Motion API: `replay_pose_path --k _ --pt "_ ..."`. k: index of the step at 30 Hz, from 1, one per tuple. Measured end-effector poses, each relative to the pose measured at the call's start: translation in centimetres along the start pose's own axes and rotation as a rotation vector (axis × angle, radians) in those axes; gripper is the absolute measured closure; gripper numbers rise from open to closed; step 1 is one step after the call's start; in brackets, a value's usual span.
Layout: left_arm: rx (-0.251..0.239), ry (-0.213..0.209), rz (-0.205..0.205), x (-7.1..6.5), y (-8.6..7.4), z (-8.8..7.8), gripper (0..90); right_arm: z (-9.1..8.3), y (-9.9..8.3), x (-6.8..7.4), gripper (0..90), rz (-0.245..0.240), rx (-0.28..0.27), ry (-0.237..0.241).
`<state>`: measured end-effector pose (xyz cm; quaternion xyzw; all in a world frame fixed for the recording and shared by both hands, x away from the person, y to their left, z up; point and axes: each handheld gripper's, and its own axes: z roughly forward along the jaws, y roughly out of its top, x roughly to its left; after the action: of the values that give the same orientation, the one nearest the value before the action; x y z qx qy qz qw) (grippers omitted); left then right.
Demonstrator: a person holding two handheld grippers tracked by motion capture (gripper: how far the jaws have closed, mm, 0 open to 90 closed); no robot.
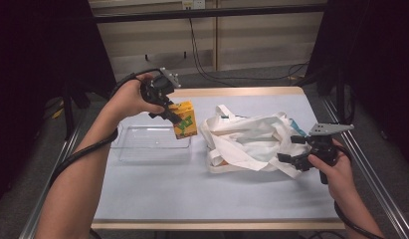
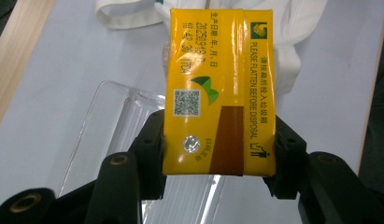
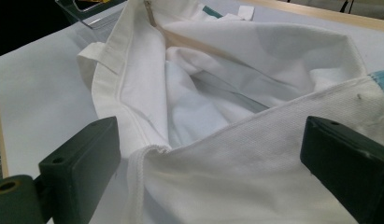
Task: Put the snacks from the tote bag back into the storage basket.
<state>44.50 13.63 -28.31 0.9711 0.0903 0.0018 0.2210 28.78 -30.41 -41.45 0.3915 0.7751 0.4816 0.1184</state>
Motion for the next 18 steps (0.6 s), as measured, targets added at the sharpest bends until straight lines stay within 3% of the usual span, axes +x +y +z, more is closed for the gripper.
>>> replay_pose_path --k 2,4,5,8,13,14,15,17,18 --pt "0.009 -0.016 -0.007 0.1 -0.5 0.2 50.2 0.0 0.0 0.0 4.7 0.004 0.000 0.000" --pt "0.038 -0.014 0.023 0.4 -1.1 0.3 50.2 0.1 0.0 0.0 4.7 0.004 -0.002 0.001" --pt "0.021 -0.004 0.003 0.5 -1.4 0.4 50.2 0.1 0.0 0.0 4.7 0.005 -0.003 0.000" --pt "0.020 -0.013 -0.005 0.8 -2.2 0.7 50.2 0.1 0.0 0.1 4.7 0.003 0.000 0.000" --pt "0.033 -0.001 0.023 1.1 -3.0 1.3 50.1 0.2 -0.1 0.1 4.7 0.002 0.002 -0.001" --pt "0.056 -0.016 0.059 1.3 -3.0 1.4 50.1 0.2 -0.1 0.1 4.7 0.002 0.002 -0.001" --pt "0.038 -0.022 0.037 1.1 -3.1 1.7 50.1 0.2 -0.1 0.1 4.7 0.003 0.003 -0.001" --pt "0.069 -0.035 0.082 1.2 -3.2 2.1 50.1 0.1 0.0 0.2 4.7 0.003 0.002 -0.002" --pt "0.069 -0.037 0.066 1.0 -3.3 2.4 50.1 0.1 0.0 0.1 4.7 0.003 0.001 -0.002"
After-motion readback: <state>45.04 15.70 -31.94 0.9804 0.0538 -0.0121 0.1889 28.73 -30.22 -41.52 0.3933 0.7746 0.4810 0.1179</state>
